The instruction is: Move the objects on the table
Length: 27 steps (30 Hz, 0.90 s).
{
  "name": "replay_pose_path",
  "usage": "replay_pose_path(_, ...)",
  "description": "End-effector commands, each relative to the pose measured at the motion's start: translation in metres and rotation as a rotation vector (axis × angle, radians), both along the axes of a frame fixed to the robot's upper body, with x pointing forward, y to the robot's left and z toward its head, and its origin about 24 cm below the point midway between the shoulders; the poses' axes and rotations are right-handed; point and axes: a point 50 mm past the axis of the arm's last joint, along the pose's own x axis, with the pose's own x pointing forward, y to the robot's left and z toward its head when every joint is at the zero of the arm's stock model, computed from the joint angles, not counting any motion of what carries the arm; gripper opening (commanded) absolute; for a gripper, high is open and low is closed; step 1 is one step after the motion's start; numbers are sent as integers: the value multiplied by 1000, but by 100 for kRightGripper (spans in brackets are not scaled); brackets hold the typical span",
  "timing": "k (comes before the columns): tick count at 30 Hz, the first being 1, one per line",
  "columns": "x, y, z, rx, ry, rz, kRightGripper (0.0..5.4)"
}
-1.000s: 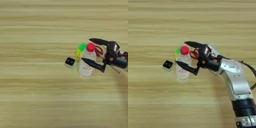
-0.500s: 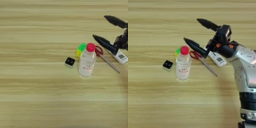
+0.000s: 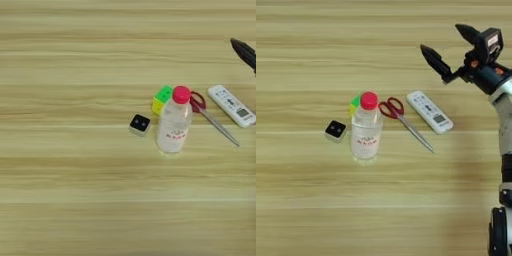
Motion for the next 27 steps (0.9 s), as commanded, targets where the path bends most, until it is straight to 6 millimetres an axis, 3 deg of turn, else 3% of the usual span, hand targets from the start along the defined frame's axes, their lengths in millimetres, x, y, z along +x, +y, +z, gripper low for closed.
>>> replay_pose_path(1, 10, -1, 31, -110, -74, -29, 535)
replay_pose_path(10, 13, 1, -1, -202, 101, -25, 535)
replay_pose_path(27, 14, -3, -41, -294, 299, -40, 535)
